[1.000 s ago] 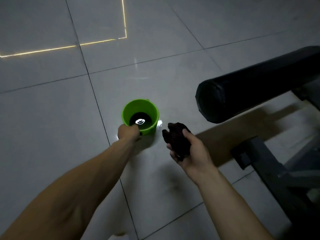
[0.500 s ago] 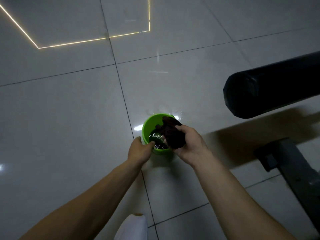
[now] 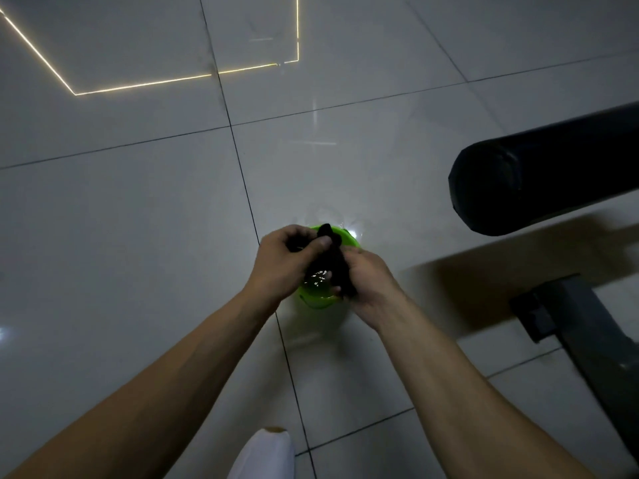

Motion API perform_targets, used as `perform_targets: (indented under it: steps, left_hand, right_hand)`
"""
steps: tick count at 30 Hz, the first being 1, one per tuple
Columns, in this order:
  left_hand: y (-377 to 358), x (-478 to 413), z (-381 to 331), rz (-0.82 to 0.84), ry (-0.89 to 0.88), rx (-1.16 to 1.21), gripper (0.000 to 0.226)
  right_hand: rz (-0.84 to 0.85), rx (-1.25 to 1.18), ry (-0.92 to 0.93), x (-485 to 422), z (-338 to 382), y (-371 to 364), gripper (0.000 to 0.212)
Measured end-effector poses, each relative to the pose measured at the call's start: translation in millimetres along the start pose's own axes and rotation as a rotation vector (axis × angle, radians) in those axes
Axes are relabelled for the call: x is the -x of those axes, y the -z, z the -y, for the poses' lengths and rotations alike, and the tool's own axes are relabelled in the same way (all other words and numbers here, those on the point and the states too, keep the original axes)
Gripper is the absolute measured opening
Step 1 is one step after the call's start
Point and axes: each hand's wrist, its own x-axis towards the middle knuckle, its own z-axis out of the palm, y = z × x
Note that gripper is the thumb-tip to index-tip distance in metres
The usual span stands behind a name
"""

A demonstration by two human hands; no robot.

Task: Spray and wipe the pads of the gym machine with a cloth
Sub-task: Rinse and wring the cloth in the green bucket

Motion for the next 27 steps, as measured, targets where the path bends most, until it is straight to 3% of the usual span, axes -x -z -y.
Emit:
perform_targets:
  steps: [3, 6, 9, 13, 15, 18, 21, 27]
  left_hand:
    - [-13.9, -2.2, -11.5, -0.146, 0.267, 0.219, 0.027]
    - [-17.1, -8.1, -17.6, -0.214, 0.284, 0.158, 0.015]
    - [-14.7, -4.9, -16.9, -0.138, 0.095, -0.006, 0.002]
    - [-11.4, 22.1, -10.0, 0.004, -0.476, -0.413, 0.037]
    - [-12.0, 28.7, -4.0, 0.131, -0.67, -0.559, 0.059]
    - [-12.8, 19.8, -3.2, 0.084, -0.817, -0.732, 0.073]
    - [-14.6, 9.7, -13.5, 0.028, -0.925, -0.778, 0.081]
    - [-10.1, -10.1, -20.7, -0.057, -0.953, -0.868, 0.07]
  right_hand:
    - [-0.109, 0.364, 0.338, 0.0, -6.3, 1.7, 0.035]
    - [-0.053, 0.505, 0.396, 6.6, -10.7, 3.2, 0.045]
    - [0.006, 0.367, 0.36, 11.4, -3.8, 4.7, 0.034]
    - [-0.005, -0.231, -0.002, 17.6, 15.7, 2.4, 0.028]
    - [0.075, -0.372, -0.135, 19.1, 20.6, 2.1, 0.026]
    - [0.016, -0.169, -0.134, 18.8, 21.8, -0.2, 0.025]
    - [-0.106, 0.028, -0.011, 29.1, 33.6, -2.5, 0.048]
    - [-0.223, 0.271, 0.175, 20.4, 29.5, -8.0, 0.067]
